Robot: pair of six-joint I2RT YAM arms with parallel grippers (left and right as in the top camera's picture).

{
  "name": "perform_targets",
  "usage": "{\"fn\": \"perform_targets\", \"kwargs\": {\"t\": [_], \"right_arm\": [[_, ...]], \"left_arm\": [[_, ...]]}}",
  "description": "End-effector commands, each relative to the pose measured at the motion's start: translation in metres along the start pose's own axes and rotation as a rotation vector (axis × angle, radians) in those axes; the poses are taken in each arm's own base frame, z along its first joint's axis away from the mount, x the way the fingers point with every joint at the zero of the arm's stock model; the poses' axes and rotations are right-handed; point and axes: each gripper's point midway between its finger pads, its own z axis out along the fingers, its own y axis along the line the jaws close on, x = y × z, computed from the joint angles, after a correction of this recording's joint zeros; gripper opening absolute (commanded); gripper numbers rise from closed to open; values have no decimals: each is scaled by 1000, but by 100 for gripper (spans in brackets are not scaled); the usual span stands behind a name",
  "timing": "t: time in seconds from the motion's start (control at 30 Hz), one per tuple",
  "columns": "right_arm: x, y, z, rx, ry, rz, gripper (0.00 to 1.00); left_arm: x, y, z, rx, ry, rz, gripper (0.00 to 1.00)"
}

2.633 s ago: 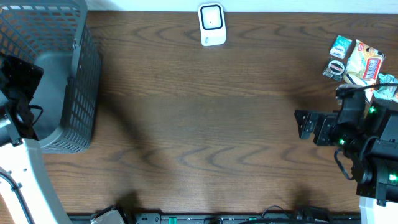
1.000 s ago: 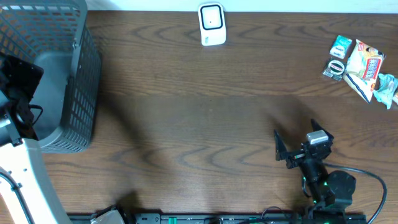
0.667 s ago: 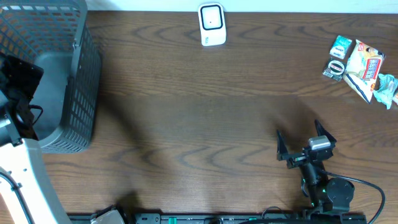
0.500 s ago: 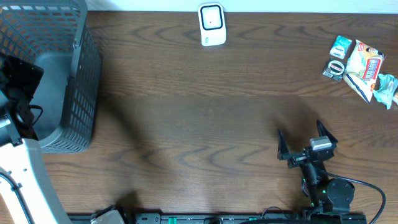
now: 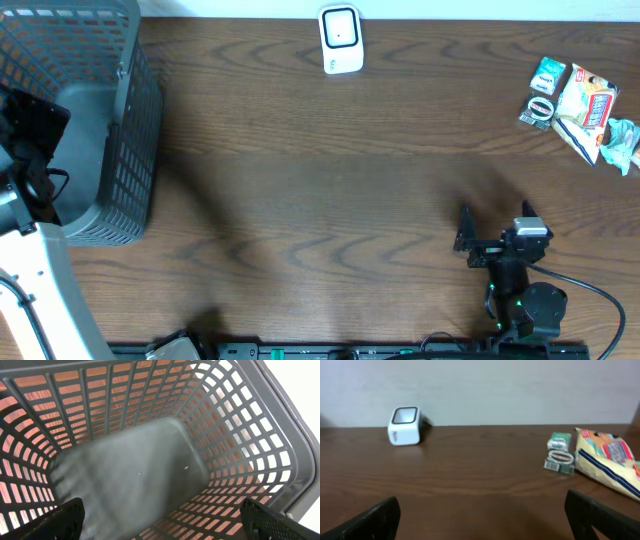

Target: Scan the item barcode

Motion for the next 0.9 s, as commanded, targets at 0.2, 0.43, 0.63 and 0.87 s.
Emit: {"fn": "perform_targets", "kwargs": {"t": [0.2,0.43,0.63,0.87], "right_arm": [[2,-8,0,50,4,48,99],[2,3,0,4,7,-33,99],[2,3,0,3,7,-41,99],[2,4,0,-4,7,-47,99]], "left_arm": [[-1,2,1,-10,-4,-2,98],[-1,2,1,-10,-4,-2,98],[-1,2,1,-10,-4,-2,98],[-1,2,1,-10,-4,-2,98]]}}
